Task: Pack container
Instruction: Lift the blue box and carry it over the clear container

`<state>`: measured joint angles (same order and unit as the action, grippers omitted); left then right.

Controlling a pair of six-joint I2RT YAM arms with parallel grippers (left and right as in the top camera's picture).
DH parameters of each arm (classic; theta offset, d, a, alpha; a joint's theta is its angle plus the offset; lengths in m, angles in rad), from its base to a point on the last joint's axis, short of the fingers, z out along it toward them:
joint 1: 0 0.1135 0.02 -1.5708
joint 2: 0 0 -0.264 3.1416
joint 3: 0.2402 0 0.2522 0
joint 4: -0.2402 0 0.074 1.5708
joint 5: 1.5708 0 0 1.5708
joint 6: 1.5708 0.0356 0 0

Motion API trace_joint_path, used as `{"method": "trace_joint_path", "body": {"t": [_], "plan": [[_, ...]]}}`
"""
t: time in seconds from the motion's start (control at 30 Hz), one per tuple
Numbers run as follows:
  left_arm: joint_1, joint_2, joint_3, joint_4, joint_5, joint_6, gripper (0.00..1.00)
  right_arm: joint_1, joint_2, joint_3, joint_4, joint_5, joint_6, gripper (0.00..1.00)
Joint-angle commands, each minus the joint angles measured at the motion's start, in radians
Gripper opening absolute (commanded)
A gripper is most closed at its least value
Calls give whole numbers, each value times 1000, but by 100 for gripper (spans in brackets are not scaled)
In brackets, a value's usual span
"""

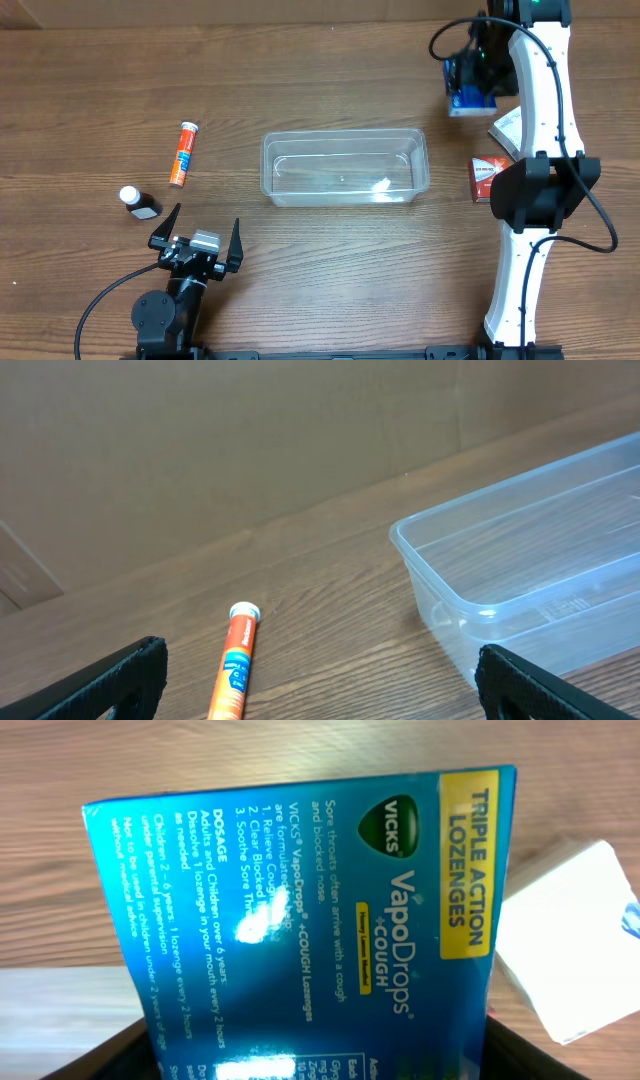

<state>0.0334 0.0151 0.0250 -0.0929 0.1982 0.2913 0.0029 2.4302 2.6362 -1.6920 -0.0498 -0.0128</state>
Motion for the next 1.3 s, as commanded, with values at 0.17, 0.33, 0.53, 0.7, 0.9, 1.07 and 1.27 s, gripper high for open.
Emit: {"method": "trace_joint_path", "body": {"t": [0.17, 0.33, 0.53, 0.7, 0.9, 1.07, 1.27], "plan": [[6, -10, -5, 1, 5, -7, 100, 172, -221, 53, -2, -147, 97, 77], [6, -10, -5, 1, 5, -7, 100, 269, -369, -7, -2, -145, 122, 77], [6, -10, -5, 1, 5, -7, 100, 332, -441, -353, -2, -105, 179, 77], [6, -10, -5, 1, 5, -7, 100, 356, -441, -550, 22, 50, 298, 78], [6, -10, -5, 1, 5, -7, 100, 369, -441, -651, 130, 140, 406, 77], [6, -10, -5, 1, 5, -7, 100, 431, -441, -739, 225, 220, 407, 77], [6, -10, -5, 1, 5, -7, 100, 460, -505, -739, 185, 237, 432, 77]]}}
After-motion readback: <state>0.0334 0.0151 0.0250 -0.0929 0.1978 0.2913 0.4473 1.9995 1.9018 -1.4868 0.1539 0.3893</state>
